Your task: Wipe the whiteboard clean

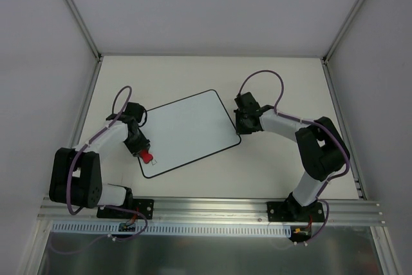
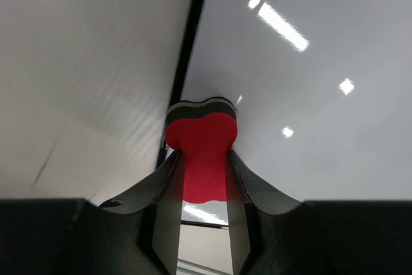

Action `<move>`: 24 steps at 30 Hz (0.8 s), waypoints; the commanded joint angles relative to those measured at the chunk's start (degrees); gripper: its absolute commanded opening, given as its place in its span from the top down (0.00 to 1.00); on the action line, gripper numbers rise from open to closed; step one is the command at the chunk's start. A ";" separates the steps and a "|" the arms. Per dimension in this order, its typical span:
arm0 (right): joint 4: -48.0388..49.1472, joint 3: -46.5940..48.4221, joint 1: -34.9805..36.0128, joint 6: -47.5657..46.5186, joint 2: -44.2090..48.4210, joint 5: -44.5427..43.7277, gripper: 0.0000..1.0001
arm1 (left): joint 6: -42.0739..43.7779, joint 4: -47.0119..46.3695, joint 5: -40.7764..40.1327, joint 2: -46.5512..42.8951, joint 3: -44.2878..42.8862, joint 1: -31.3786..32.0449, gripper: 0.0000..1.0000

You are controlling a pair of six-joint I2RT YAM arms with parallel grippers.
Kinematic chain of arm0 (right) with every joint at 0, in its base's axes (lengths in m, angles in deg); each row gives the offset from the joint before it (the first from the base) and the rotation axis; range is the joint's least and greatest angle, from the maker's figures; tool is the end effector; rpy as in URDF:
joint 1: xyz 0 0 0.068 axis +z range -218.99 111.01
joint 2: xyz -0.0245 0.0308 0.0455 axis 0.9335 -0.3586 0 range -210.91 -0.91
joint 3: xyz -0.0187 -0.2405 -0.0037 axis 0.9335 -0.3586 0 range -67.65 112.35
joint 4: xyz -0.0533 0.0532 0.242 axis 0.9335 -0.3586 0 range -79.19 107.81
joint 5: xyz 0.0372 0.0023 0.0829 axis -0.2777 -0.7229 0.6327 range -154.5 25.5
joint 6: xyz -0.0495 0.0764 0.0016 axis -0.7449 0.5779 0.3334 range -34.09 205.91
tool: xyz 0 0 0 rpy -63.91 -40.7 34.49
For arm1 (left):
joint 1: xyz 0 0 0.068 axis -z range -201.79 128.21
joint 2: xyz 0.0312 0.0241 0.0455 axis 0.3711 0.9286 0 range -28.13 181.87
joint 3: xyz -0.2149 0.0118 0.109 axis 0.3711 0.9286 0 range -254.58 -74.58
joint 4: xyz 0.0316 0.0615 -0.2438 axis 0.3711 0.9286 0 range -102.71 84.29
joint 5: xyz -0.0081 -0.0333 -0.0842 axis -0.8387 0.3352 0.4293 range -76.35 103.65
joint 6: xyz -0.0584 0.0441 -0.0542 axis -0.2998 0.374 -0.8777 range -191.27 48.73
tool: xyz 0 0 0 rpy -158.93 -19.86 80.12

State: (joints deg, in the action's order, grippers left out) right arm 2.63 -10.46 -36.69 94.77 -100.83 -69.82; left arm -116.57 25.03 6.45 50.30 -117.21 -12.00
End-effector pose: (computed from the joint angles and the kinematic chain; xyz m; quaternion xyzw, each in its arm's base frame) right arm 0.3055 0.1842 0.0935 -0.1824 0.9426 0.0553 0.2742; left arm 0.2426 -0.0313 0.1019 -0.3098 0.9380 -0.0109 0.1554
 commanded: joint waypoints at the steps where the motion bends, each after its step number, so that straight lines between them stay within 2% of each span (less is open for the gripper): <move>1: -8.29 -6.21 0.58 -0.78 -6.25 0.31 1.00 | 4.60 8.32 -6.69 0.14 2.47 -3.18 1.00; 4: -7.94 -6.21 0.67 -0.69 -6.16 0.58 1.00 | 4.87 8.49 -4.24 0.14 2.90 -3.10 1.00; 7: -7.67 -6.04 0.58 -0.60 -6.34 1.19 1.00 | 3.30 8.49 -3.52 0.23 3.34 0.05 1.00; 14: -7.58 -6.04 0.67 -0.60 -6.61 1.37 1.00 | -5.14 8.32 -0.71 5.32 3.35 12.88 1.00; 15: -7.58 -6.21 0.67 -0.69 -6.43 1.28 1.00 | -6.63 8.23 -0.36 6.63 2.65 16.38 1.00; 19: -7.50 -6.39 0.58 -0.69 -6.43 1.28 1.00 | -9.89 8.06 1.92 7.44 0.98 21.32 1.00; 24: -7.23 -6.12 0.66 -0.60 -6.96 1.63 1.00 | -10.42 7.79 2.72 8.22 -3.06 23.62 1.00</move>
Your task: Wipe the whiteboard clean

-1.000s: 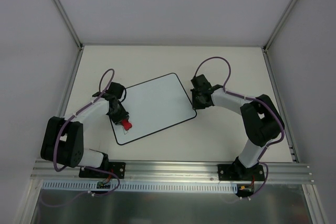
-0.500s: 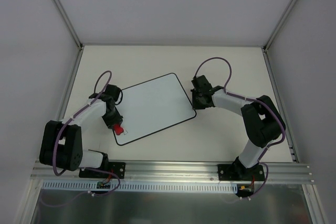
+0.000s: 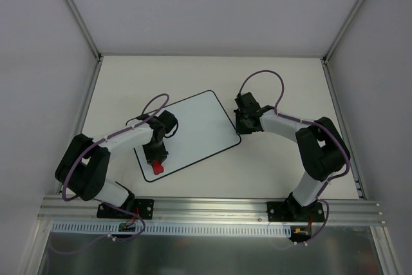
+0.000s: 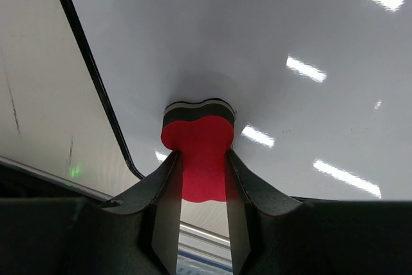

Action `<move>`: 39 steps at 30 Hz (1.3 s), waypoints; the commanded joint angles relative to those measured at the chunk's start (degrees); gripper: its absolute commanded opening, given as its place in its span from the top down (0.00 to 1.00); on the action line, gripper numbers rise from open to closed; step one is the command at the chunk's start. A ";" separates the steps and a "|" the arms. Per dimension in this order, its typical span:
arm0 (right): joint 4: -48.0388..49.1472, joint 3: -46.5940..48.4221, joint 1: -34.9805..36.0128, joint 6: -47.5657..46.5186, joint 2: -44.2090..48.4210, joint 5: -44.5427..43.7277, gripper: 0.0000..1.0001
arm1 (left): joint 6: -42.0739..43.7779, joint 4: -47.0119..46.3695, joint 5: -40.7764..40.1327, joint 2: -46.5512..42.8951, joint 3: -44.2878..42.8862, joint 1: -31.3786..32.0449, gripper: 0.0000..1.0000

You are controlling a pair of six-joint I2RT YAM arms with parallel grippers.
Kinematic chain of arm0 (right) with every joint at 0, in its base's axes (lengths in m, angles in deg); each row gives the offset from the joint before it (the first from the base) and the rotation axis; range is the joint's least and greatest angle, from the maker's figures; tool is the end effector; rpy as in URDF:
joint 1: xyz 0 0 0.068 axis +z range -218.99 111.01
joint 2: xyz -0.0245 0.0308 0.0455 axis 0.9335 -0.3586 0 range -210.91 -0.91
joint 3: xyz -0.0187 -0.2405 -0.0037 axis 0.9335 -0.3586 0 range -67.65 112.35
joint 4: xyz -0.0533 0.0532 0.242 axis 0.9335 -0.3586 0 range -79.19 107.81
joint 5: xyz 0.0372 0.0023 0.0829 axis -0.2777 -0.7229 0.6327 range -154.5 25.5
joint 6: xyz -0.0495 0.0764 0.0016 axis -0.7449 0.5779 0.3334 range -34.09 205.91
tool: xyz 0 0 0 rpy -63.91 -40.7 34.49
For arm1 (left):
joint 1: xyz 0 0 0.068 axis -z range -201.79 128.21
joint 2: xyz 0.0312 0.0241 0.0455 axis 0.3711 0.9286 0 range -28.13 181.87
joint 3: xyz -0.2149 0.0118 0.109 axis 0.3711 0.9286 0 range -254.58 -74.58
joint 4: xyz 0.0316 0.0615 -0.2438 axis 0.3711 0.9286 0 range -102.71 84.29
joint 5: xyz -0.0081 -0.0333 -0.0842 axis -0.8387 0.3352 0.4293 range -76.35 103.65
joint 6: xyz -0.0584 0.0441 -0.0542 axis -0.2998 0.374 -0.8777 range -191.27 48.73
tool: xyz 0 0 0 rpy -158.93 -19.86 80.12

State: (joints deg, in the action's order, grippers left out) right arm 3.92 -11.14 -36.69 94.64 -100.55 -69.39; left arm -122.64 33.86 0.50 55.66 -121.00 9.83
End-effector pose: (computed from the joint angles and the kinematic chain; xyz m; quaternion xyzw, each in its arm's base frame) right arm 0.3052 0.1848 0.0934 -0.1838 0.9403 0.0611 0.2800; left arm 0.2103 -0.1075 0.0950 -0.1761 0.9763 0.0509 0.1151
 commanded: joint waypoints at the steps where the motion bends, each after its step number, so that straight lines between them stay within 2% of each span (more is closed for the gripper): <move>1: -8.52 -5.36 0.67 -0.47 -7.41 1.19 1.00 | -4.35 -1.30 8.75 3.13 0.28 2.04 1.00; 10: -8.35 -5.36 0.67 -0.38 -7.42 0.93 1.00 | -3.91 -8.07 9.63 4.45 1.06 1.62 1.00; 14: -8.35 -5.62 0.58 -0.56 -6.98 0.67 1.00 | -2.33 -8.07 8.84 1.74 4.04 -5.06 1.00; 20: -8.17 -6.15 0.67 -0.65 -6.80 0.84 1.00 | 2.94 -7.63 7.00 -9.60 10.11 -17.62 1.00; 23: -7.91 -5.97 0.66 -0.65 -6.98 1.10 1.00 | 3.91 -7.37 7.08 -12.77 11.34 -19.22 1.00; 27: -7.82 -5.89 0.67 -0.47 -7.06 1.28 1.00 | 3.83 -6.58 8.22 -11.37 11.26 -18.79 1.00; 30: -7.73 -5.89 0.66 -0.47 -7.15 1.37 1.00 | 2.69 -6.66 7.09 -9.36 9.77 -16.16 1.00; 34: -7.64 -6.06 0.67 -0.38 -7.15 1.46 1.00 | 1.19 -6.93 6.29 -2.60 1.61 -9.31 1.00; 39: -7.73 -6.33 0.67 -0.47 -6.71 0.93 1.00 | 2.42 -7.19 6.90 9.43 -11.05 -4.20 1.00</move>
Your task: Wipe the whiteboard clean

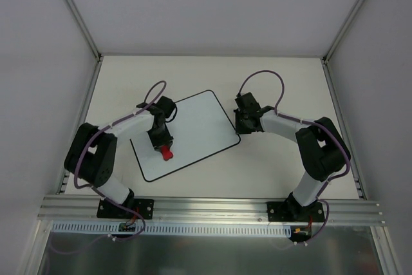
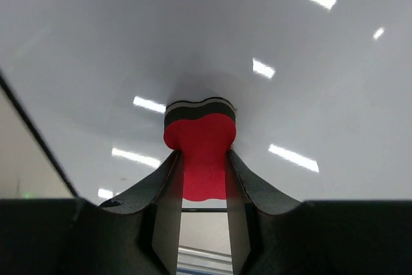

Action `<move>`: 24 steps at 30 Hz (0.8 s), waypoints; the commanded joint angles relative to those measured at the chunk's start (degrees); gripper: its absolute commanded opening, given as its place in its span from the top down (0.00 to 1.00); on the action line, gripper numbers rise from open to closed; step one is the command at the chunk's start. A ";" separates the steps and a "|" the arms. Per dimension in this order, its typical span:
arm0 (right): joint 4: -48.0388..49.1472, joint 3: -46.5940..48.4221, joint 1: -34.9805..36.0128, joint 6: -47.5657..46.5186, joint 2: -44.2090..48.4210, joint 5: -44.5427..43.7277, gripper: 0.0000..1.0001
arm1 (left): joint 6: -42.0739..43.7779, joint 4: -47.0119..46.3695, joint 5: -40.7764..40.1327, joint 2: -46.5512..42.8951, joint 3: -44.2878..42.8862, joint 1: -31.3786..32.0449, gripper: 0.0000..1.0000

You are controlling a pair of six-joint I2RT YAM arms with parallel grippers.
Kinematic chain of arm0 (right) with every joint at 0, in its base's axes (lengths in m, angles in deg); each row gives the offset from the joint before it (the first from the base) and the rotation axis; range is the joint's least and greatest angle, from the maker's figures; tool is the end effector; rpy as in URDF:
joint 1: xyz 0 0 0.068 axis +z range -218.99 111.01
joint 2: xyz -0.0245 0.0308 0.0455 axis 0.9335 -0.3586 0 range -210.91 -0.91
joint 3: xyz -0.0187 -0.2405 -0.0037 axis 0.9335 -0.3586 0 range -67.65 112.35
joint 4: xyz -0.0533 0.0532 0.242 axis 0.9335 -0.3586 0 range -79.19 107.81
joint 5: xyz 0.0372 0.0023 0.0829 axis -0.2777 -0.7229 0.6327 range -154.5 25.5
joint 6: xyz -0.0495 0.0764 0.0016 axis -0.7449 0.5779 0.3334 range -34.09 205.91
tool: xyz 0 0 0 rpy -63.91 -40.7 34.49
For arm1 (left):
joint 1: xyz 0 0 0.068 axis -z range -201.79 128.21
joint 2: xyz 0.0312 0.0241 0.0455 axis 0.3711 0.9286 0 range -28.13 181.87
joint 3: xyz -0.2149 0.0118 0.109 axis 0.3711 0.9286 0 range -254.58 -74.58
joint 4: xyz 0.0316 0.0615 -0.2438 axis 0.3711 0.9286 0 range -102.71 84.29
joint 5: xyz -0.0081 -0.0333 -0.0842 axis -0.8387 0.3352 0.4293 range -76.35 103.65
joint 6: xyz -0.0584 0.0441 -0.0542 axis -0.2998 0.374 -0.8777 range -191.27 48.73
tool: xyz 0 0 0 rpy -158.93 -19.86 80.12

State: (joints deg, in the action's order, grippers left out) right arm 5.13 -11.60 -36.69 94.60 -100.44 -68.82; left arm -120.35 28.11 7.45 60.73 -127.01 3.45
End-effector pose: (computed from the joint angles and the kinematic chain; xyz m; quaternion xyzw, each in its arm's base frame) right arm 0.3055 0.1859 0.0934 -0.1848 0.9380 0.0680 0.2851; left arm 0.2530 -0.1094 0.1014 -0.2109 0.9697 -0.0241 0.1208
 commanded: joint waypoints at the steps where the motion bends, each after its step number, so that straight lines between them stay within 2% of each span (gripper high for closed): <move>1: -8.85 -6.04 0.67 -0.43 -6.56 0.19 1.00 | 0.65 -1.36 0.57 5.87 -8.88 3.15 1.00; 6: -8.93 -6.57 0.58 -0.60 -5.42 0.36 1.00 | 3.02 -1.01 -0.39 10.10 -16.56 3.07 1.00; 8: -9.02 -6.75 0.67 -1.04 -4.11 0.27 1.00 | 3.73 -1.00 -0.31 9.49 -16.66 1.93 1.00; 12: -9.11 -7.27 0.58 -2.01 -0.33 0.45 1.00 | 5.31 -0.83 -1.27 5.11 -13.68 -4.39 1.00; 16: -10.25 -7.27 0.58 -3.32 4.15 -0.25 0.97 | 8.46 -0.83 -3.47 0.71 -9.72 -15.70 1.00; 19: -11.48 -6.66 0.67 -4.29 8.80 -0.69 0.89 | 10.40 -0.83 -3.74 -1.31 -8.49 -21.87 1.00; 20: -11.83 -6.40 0.67 -4.64 10.13 -0.87 0.83 | 10.93 -0.91 -3.39 -1.58 -8.48 -25.98 1.00; 22: -13.15 -5.87 0.67 -5.52 12.76 -1.31 0.74 | 12.33 -0.92 -3.21 -2.11 -8.83 -30.31 1.00; 23: -13.85 -5.17 0.58 -6.05 15.30 -1.57 0.59 | 12.78 -0.92 -3.29 -2.02 -9.18 -33.99 1.00; 24: -15.07 -4.73 0.66 -6.40 16.46 -2.36 0.50 | 13.39 -0.92 -3.30 -1.76 -9.80 -35.59 1.00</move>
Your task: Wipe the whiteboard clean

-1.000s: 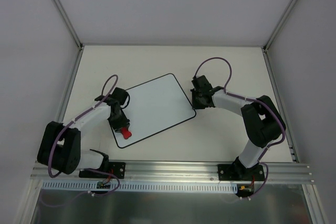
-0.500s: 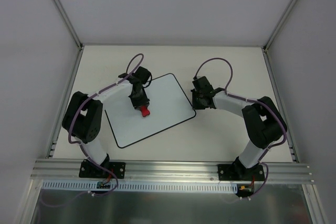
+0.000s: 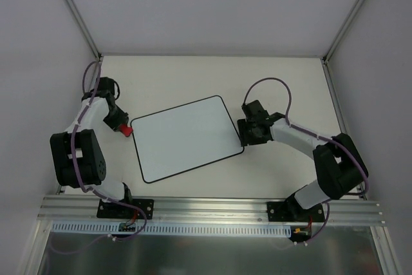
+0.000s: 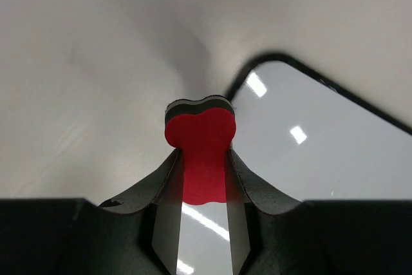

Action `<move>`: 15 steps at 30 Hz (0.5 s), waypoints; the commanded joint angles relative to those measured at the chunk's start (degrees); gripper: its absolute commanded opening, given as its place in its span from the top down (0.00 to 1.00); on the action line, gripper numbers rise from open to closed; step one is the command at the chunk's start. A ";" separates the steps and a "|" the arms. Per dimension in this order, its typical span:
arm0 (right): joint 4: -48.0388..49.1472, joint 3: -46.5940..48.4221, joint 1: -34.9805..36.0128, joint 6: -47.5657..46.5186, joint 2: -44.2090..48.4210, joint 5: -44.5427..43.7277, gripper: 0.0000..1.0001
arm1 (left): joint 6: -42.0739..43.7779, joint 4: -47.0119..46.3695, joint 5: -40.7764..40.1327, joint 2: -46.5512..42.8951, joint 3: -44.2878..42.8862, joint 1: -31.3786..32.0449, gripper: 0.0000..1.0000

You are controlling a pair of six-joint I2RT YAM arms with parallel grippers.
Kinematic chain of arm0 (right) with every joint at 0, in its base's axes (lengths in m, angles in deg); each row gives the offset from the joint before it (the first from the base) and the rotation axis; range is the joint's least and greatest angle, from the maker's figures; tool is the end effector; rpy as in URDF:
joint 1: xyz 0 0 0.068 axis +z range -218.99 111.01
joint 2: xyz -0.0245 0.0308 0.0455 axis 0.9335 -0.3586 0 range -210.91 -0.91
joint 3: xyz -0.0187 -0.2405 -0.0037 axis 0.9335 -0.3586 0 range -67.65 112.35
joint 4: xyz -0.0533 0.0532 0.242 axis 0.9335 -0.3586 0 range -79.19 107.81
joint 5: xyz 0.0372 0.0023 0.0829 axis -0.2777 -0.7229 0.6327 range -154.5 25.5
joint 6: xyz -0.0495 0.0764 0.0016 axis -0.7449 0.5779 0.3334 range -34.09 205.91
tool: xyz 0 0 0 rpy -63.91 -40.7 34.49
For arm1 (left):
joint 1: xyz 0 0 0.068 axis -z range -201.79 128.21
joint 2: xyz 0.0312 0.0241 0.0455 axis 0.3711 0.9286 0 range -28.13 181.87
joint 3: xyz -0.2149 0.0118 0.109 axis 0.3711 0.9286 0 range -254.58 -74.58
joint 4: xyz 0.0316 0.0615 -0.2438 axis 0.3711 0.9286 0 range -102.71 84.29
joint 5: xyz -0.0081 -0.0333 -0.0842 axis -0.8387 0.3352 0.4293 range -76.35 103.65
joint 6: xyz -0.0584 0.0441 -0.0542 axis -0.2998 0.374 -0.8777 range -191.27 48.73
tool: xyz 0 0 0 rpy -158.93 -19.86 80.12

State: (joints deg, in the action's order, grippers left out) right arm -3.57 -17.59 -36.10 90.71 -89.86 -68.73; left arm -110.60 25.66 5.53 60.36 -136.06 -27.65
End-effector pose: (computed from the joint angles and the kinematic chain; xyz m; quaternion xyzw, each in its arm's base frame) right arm 0.2673 0.1657 0.1081 -0.2252 0.9393 0.0490 0.2542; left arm 0.3134 0.0439 0.1501 -0.3884 0.8939 0.0050 0.2236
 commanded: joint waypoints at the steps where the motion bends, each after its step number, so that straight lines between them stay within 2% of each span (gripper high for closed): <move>1: -7.00 1.70 0.08 -2.95 6.93 -2.97 0.43 | 4.69 1.53 -1.46 -0.08 -2.06 -5.98 1.00; 2: -7.35 2.23 0.08 -3.91 8.95 -3.41 0.29 | 5.05 1.53 -1.20 0.80 -2.77 -7.21 1.00; 5: -8.67 3.19 -0.01 -5.84 11.77 -5.61 0.13 | 5.93 1.62 -0.76 5.11 -5.84 -10.56 1.00; 10: -10.16 4.43 -0.54 -6.47 15.29 -6.23 0.07 | 6.20 1.62 -0.23 12.92 -11.02 -13.55 0.99; 14: -10.52 4.52 -0.98 -7.61 19.50 -6.84 0.06 | 6.46 1.53 0.74 18.63 -14.63 -14.87 0.85; 15: -10.69 4.52 -1.07 -7.87 20.12 -6.93 0.06 | 6.37 1.53 1.00 19.17 -14.81 -15.13 0.78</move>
State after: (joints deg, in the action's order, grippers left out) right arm -12.62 -15.14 -36.69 84.72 -73.33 -73.78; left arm -105.33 26.42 6.01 77.71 -148.14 -41.80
